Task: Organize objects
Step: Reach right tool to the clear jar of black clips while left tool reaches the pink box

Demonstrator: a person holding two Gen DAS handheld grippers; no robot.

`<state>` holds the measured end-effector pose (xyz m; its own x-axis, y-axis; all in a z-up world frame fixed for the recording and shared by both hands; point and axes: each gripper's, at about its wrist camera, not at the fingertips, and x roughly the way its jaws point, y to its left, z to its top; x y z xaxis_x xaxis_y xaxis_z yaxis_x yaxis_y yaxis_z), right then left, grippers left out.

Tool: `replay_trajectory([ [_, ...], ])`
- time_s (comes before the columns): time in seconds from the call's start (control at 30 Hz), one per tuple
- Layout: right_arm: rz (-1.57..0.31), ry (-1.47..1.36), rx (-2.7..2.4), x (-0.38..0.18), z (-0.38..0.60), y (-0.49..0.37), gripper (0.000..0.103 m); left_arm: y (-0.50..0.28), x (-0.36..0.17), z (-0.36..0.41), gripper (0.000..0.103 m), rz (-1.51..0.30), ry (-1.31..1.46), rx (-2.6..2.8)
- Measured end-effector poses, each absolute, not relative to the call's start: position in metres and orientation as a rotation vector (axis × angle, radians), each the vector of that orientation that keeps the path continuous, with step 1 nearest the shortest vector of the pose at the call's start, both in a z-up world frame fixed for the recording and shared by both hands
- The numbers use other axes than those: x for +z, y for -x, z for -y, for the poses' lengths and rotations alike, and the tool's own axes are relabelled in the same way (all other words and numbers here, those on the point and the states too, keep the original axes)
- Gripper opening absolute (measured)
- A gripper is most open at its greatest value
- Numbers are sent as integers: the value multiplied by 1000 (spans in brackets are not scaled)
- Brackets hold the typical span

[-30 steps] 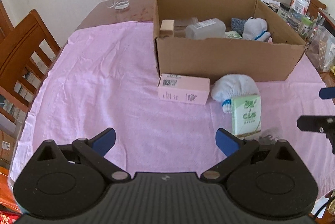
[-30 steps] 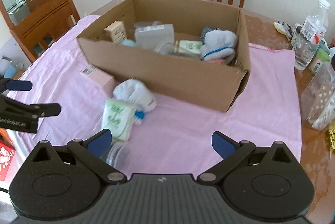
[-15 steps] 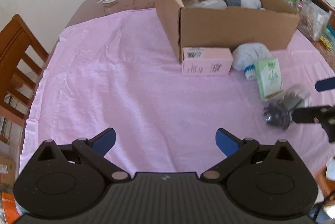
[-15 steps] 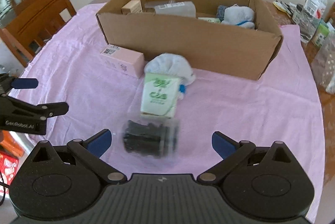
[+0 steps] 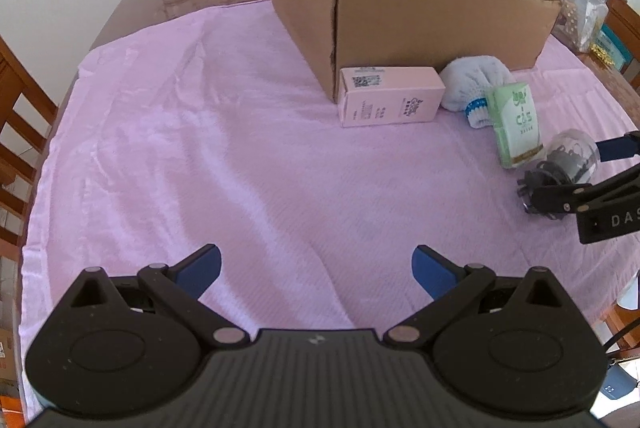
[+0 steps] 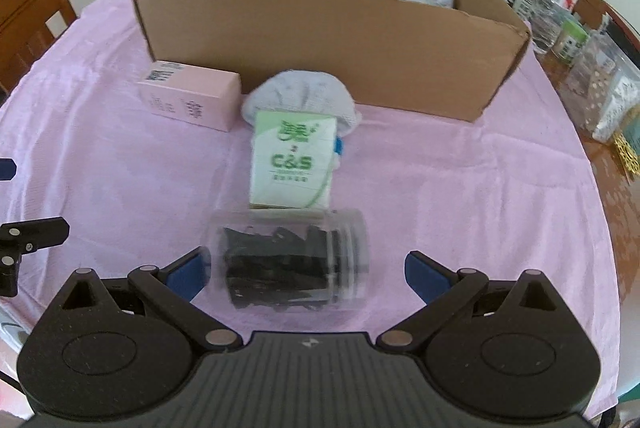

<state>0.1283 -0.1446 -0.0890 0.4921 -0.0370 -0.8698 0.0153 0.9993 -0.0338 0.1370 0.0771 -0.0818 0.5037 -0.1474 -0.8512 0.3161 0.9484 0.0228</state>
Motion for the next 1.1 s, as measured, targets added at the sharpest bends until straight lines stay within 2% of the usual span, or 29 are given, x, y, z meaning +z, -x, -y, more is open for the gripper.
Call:
replay_trajectory([
  [0.57,-1076,59,-51,-99,206,-149,103,-188,-94,-12,101,-999,-162,-287],
  [1.1,-1086,5,-7,-106,221,-153,103,-227,-104,7,101,-960,-147,-220],
])
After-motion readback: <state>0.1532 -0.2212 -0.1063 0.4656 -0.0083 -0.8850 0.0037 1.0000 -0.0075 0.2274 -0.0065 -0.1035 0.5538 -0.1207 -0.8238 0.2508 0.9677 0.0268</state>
